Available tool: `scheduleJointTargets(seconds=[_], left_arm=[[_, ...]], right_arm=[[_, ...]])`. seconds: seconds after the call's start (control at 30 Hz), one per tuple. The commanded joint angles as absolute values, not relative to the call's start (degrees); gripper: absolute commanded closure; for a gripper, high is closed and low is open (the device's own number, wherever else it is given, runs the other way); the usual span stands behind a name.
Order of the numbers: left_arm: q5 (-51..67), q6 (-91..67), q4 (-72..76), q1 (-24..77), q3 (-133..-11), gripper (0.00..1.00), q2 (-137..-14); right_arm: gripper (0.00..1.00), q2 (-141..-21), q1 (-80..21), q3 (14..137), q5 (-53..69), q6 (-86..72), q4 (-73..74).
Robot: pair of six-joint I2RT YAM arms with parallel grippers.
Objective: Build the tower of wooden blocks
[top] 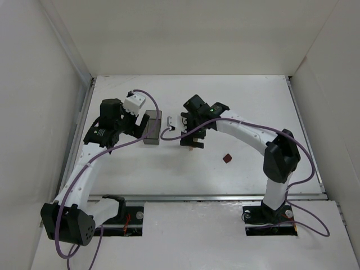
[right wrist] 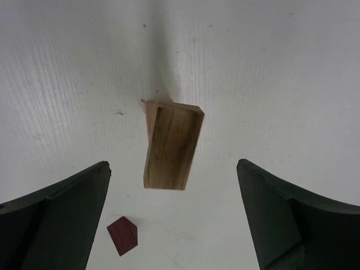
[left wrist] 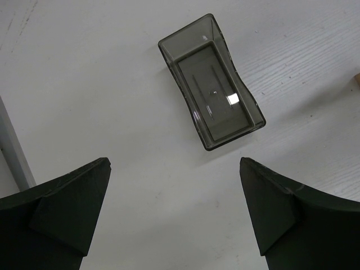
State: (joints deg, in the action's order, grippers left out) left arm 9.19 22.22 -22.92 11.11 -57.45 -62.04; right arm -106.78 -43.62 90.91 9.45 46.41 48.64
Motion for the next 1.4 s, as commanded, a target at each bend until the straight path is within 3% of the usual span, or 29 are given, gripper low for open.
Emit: scheduleJointTargets(seconds=[0.0,0.2,0.33,0.57,0.6,0.7,0.8,1.1,1.37], left_arm=[[9.5,22.5,-21.4,10.9,-58.4,0.01,-61.6],[9.5,22.5,-21.4,10.9,-58.4,0.01,-62.1],[9.5,22.5,-21.4,10.9,-59.0,0.01,-62.7],[9.5,22.5,-20.7,10.9,-59.0,0.01,-63.2],[9.5,22.5,-20.7,10.9,-59.0,0.01,-63.2],[9.5,22.5,-20.7,10.9,-59.0,0.01,-63.2],[9.5,22.5,-20.7,10.9,-57.8,0.01,-63.2],[9.5,22.0,-21.3,12.0,-56.0,0.01,-61.4],[9.0,22.0,-21.8,12.0,-55.5,0.01,-60.9]], right_arm=[[0.0,-98.8,-44.2,92.3,9.6,44.0,44.0],[0.0,-80.1,-43.7,82.2,-0.8,28.8,26.8],[0.0,-68.5,-42.2,74.8,-24.5,0.4,17.8],[0.0,-68.0,-37.2,69.7,-31.2,-45.6,43.6],[0.0,-69.1,-37.2,68.9,-31.2,-57.6,49.7],[0.0,-73.6,-37.2,65.0,-26.3,-69.2,51.8],[0.0,-79.6,-35.9,63.5,-23.5,-70.9,51.2],[0.22,-80.1,-28.8,54.1,-18.3,-74.7,45.0],[0.27,-84.1,-26.6,50.3,-11.6,-79.8,40.2]])
